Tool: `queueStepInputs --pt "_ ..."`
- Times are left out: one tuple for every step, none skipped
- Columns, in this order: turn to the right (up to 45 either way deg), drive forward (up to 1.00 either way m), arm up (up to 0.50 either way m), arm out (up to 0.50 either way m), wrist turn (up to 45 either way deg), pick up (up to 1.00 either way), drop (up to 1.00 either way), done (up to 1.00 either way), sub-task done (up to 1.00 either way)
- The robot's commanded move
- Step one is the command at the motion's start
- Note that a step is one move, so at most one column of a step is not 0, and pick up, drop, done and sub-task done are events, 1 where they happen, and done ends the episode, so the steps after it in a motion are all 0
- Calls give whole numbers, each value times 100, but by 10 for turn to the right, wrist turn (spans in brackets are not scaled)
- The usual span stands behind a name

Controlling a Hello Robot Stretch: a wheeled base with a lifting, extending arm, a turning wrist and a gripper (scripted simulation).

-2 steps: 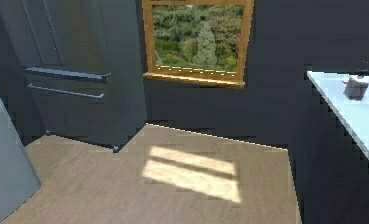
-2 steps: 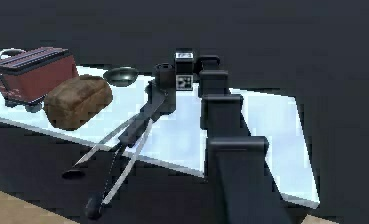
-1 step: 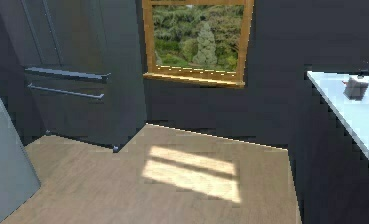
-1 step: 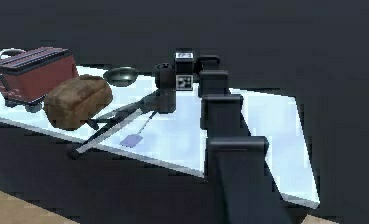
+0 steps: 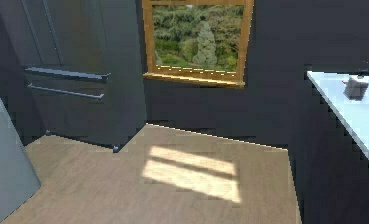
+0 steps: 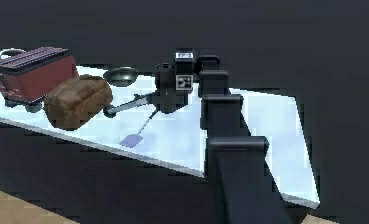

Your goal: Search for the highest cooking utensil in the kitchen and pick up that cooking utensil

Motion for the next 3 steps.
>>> queueStepInputs --pt "0 0 -14 0 0 0 0 0 0" --pt "0 0 0 0 0 100 0 0 0" --pt "0 0 10 0 0 0 0 0 0"
